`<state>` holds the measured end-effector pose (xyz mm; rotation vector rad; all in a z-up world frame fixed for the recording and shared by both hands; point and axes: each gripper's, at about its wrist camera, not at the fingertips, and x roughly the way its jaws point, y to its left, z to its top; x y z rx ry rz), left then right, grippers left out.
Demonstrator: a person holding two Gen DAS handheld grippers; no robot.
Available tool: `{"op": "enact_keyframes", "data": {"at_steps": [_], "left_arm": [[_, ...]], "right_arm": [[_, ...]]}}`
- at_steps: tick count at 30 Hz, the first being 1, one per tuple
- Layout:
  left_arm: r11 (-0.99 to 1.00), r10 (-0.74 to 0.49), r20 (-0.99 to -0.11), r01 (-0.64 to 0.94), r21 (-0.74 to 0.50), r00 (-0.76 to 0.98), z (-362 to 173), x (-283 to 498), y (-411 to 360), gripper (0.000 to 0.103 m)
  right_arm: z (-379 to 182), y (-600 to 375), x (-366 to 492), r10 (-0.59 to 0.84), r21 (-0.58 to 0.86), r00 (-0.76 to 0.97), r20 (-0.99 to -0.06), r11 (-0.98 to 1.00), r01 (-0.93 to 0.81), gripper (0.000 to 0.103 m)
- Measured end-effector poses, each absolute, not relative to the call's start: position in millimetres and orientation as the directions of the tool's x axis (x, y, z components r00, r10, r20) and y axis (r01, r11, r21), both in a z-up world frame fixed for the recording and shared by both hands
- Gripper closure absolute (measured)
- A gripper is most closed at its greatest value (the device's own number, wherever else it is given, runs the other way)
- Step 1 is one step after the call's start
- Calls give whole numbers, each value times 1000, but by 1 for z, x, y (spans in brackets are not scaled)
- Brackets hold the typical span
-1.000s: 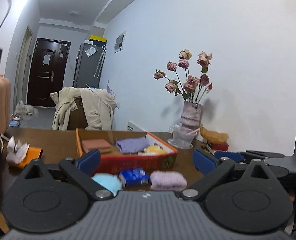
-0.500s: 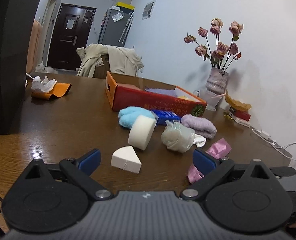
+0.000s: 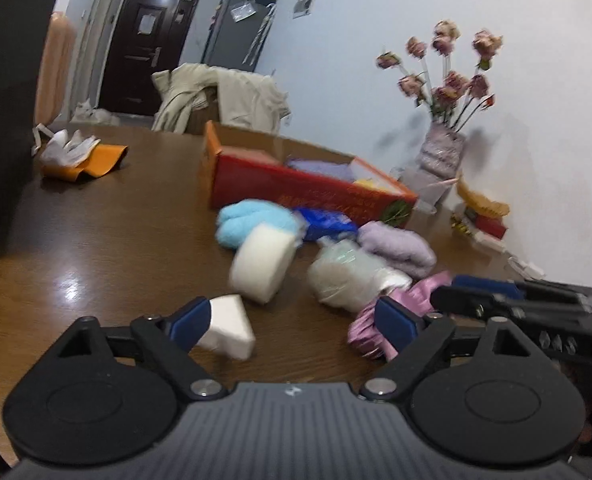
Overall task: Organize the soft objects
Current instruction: 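Grasp the lilac towel roll with the right gripper, then place the lilac towel roll into the box and open the right gripper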
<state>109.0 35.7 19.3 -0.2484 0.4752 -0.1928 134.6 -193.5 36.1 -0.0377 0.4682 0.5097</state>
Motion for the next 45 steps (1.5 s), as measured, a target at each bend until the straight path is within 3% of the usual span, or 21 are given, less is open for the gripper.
{"op": "enact_keyframes", "data": {"at_steps": [6,11,15,20,23,24,25,28,32,35,38,41,43,45], "left_arm": [[930,-320,-376,213,-299,870,41,124,5,30],[915,-360,-442,219,-338,821,54,181,-17,43],[902,-396,-494,226,-368,774,54,242,-42,43],[893,-406,-625,144,-427,667,28,318,-67,44],[875,-424,-666,88,-475,613,8,340,-68,60],[869,-433,-664,86,-487,610,4,343,-68,74],[870,-432,-656,95,-483,620,3,344,-69,81],[864,-449,-634,124,-489,629,4,342,-67,88],[851,-463,-592,145,-505,660,26,330,-65,91],[841,-455,-505,169,-513,733,73,323,-50,91],[830,-437,-477,138,-540,762,105,354,-25,91],[841,-400,-524,74,-536,752,105,413,-7,91],[851,-327,-596,-45,-523,733,84,455,4,91],[829,-334,-654,-119,-547,679,57,486,9,91]], "right_arm": [[48,-228,172,367,106,812,-454,927,-360,64],[42,-249,211,317,135,815,-485,948,-289,59],[29,-265,249,334,216,788,-518,942,-257,59],[6,-282,301,371,349,736,-565,917,-194,59],[-7,-288,320,404,409,703,-585,896,-175,59],[-9,-288,322,411,416,700,-583,892,-177,64],[-11,-289,324,425,429,695,-581,885,-182,67],[-11,-293,326,441,437,688,-576,878,-196,78],[5,-292,322,458,437,698,-551,870,-227,82],[50,-282,321,500,388,734,-458,856,-341,82],[84,-265,358,546,344,729,-413,835,-431,82],[88,-240,430,563,323,682,-467,826,-462,81],[75,-224,481,554,330,628,-547,832,-446,81],[57,-209,518,501,298,585,-638,861,-413,81]]}}
